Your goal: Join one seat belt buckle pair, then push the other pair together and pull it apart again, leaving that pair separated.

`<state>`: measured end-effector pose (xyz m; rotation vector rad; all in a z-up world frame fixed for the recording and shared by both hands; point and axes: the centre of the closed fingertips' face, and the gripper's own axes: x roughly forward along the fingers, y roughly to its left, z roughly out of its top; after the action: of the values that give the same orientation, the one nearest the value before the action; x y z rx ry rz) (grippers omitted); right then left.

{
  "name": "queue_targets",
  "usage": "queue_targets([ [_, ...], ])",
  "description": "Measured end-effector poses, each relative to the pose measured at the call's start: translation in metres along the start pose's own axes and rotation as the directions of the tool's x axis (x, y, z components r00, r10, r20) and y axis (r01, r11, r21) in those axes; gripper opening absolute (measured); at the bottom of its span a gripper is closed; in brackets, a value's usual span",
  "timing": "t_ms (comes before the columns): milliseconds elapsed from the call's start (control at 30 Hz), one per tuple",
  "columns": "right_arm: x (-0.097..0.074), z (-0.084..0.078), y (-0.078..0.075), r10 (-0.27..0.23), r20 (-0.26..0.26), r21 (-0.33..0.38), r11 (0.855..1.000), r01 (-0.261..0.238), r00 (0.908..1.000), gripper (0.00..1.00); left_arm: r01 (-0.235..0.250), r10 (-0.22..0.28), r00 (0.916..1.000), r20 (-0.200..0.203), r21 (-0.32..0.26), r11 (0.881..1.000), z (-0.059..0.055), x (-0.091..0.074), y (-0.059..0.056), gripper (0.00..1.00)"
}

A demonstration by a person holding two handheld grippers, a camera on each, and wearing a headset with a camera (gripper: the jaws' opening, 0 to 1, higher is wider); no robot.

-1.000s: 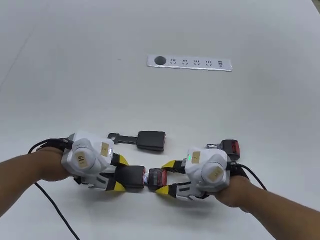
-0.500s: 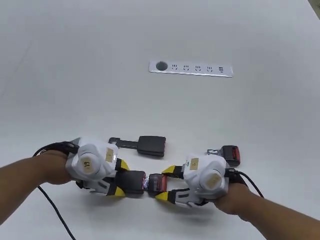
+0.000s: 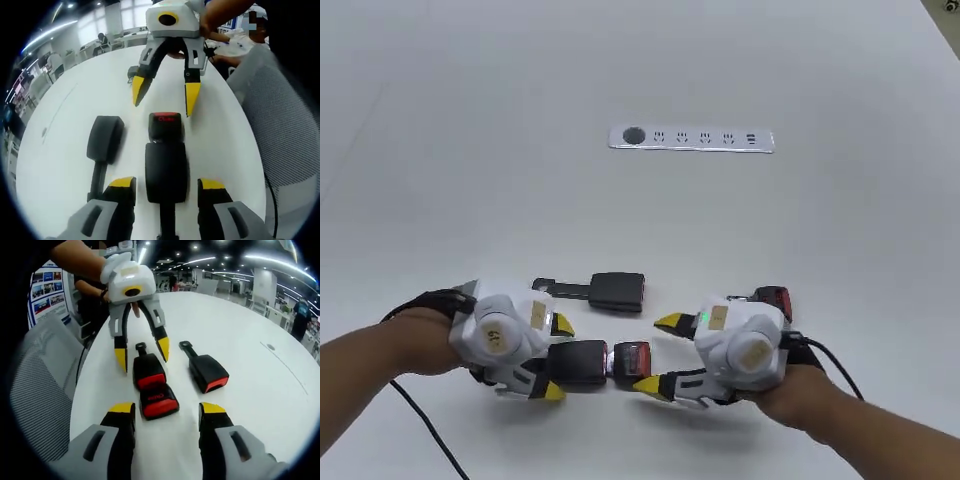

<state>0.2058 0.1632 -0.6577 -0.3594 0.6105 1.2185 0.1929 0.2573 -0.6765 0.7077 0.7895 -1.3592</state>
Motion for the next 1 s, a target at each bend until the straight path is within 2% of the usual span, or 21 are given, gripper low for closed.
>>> queue_targets([
  [33,-0.006,-0.003,-0.007,-0.022,0.002,0.004,1.000,0.022,0.9998,0.54,-0.021,0.021,0.9997,0.009,-0.001,1.000,0.003,-0.004,0.003,0.55],
  [67,-0.007,-0.006,-0.009,-0.023,0.004,0.011,1.000,0.023,0.9997,0.57,-0.041,0.041,0.9991,0.011,0.007,0.999,0.005,-0.006,0.007,0.57],
  [100,-0.014,-0.008,-0.014,-0.025,0.016,0.031,0.999,0.024,0.9996,0.59,-0.086,0.085,0.9961,0.024,0.040,0.996,0.006,-0.007,0.015,0.57],
  [133,-0.018,-0.009,-0.019,-0.038,0.028,0.038,0.999,0.037,0.9989,0.62,-0.090,0.089,0.9957,0.025,0.035,0.995,0.007,-0.008,0.016,0.57],
  [200,-0.031,-0.011,-0.029,-0.068,0.044,0.053,0.996,0.065,0.9967,0.74,-0.078,0.077,0.9964,0.034,0.014,0.997,0.011,-0.013,0.017,0.58],
  [233,-0.038,-0.012,-0.034,-0.074,0.052,0.078,0.995,0.070,0.9959,0.78,-0.081,0.081,0.9960,0.039,0.015,0.997,0.011,-0.014,0.022,0.60],
  [300,-0.047,-0.015,-0.043,-0.093,0.049,0.086,0.992,0.088,0.9945,0.79,-0.100,0.099,0.9941,0.045,0.015,0.995,0.015,-0.018,0.030,0.61],
  [333,-0.051,-0.021,-0.055,-0.116,0.054,0.080,0.991,0.111,0.9918,0.80,-0.116,0.116,0.9917,0.056,0.005,0.993,0.020,-0.021,0.037,0.61],
  [400,-0.061,-0.024,-0.064,-0.129,0.053,0.107,0.987,0.123,0.9902,0.83,-0.132,0.132,0.9885,0.074,-0.009,0.991,0.031,-0.026,0.045,0.62],
  [467,-0.071,-0.024,-0.071,-0.146,0.053,0.113,0.984,0.139,0.9878,0.89,-0.141,0.142,0.9861,0.087,-0.018,0.990,0.032,-0.026,0.056,0.64],
  [567,-0.082,-0.023,-0.079,-0.155,0.068,0.117,0.982,0.146,0.9856,1.00,-0.138,0.138,0.9868,0.084,-0.006,0.990,0.040,-0.027,0.062,0.64],
  [600,-0.085,-0.027,-0.086,-0.161,0.056,0.116,0.981,0.154,0.9853,1.00,-0.136,0.135,0.9875,0.081,-0.001,0.991,0.041,-0.027,0.065,0.65],
  [633,-0.089,-0.029,-0.091,-0.158,0.059,0.123,0.981,0.149,0.9858,1.00,-0.140,0.140,0.9870,0.080,0.001,0.990,0.041,-0.027,0.072,0.66],
  [667,-0.090,-0.029,-0.091,-0.157,0.060,0.127,0.981,0.148,0.9858,1.00,-0.143,0.142,0.9862,0.085,0.002,0.990,0.043,-0.028,0.075,0.66],
  [733,-0.094,-0.034,-0.098,-0.169,0.047,0.120,0.979,0.162,0.9845,1.00,-0.148,0.149,0.9833,0.105,-0.013,0.989,0.053,-0.025,0.081,0.66],
  [800,-0.097,-0.037,-0.103,-0.171,0.041,0.124,0.978,0.165,0.9844,1.00,-0.147,0.147,0.9835,0.105,-0.011,0.989,0.057,-0.022,0.086,0.66],
  [867,-0.099,-0.038,-0.108,-0.178,0.042,0.121,0.978,0.172,0.9831,1.00,-0.137,0.137,0.9857,0.098,-0.006,0.991,0.056,-0.018,0.090,0.66],
  [1000,-0.100,-0.050,-0.116,-0.173,0.013,0.114,0.979,0.171,0.9848,1.00,-0.115,0.115,0.9896,0.086,-0.004,0.993,0.055,-0.007,0.091,0.67],
])
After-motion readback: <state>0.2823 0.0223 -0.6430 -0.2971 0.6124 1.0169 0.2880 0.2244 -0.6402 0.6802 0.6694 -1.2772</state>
